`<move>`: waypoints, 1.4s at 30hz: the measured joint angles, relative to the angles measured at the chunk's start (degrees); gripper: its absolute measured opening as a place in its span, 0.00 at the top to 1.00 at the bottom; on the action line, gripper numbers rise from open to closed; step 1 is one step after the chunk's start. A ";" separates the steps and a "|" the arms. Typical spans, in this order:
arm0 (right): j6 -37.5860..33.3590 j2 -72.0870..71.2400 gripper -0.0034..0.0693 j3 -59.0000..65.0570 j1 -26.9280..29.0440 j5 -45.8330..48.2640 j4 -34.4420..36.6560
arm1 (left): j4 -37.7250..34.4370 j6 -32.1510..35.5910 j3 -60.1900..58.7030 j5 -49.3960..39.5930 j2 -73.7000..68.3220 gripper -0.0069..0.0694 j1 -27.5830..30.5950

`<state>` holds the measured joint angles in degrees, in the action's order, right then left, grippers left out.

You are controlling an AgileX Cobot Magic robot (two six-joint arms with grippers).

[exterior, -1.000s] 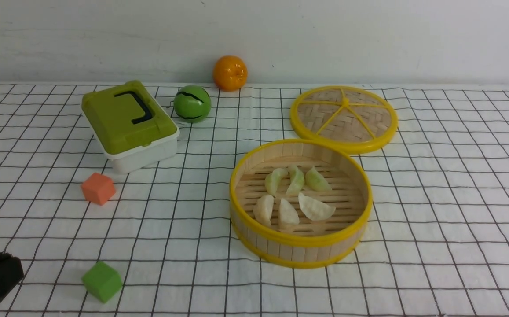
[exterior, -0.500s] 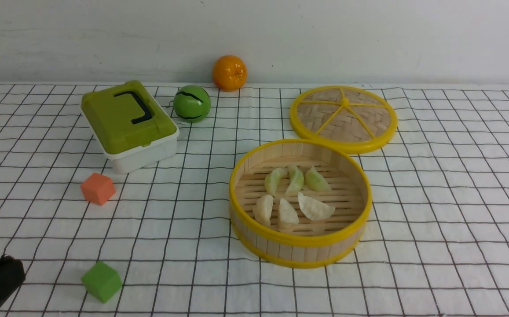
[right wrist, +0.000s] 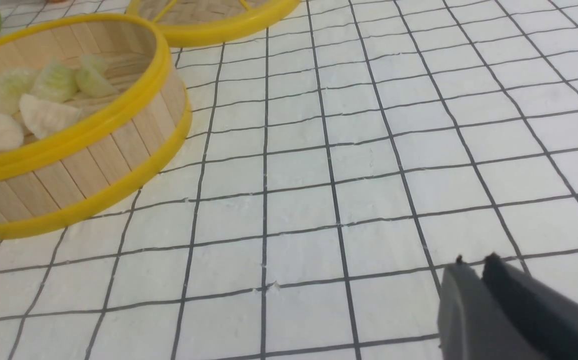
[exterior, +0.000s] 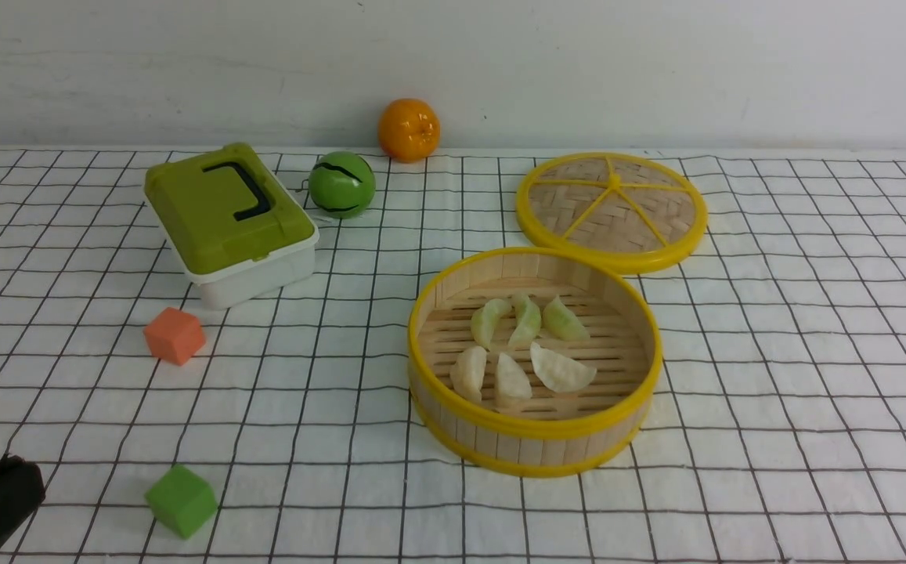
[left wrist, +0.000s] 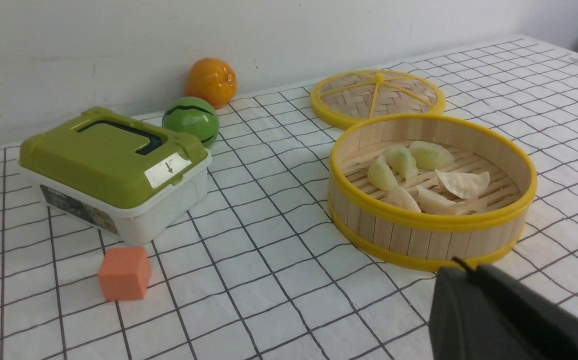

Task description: Put the dumplings into the steamer on the table with the white tablecloth.

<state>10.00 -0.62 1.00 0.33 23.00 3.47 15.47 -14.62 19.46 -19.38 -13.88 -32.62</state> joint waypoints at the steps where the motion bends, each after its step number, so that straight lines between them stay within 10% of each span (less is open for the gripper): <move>1: 0.00 0.00 0.88 -0.05 0.00 0.00 0.00 | 0.00 0.00 -0.05 0.00 0.00 0.88 0.00; 7: 0.00 0.00 0.87 -0.05 0.00 0.00 0.00 | 0.10 0.49 -3.74 0.49 1.67 0.88 2.60; 19: 0.00 0.00 0.85 -0.05 0.17 0.03 0.00 | -17.70 5.72 -20.13 14.48 14.34 0.92 27.20; 27: 0.00 0.00 0.84 -0.05 0.24 0.03 0.00 | -21.96 12.42 -21.19 -2.68 14.34 0.92 28.45; 42: 0.00 0.00 0.82 -0.05 0.24 0.03 0.00 | -22.82 14.62 -21.19 -2.99 14.34 0.92 28.45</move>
<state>10.00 -0.62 0.95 0.58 23.04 3.47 -7.36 0.00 -1.73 -22.37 0.46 -4.17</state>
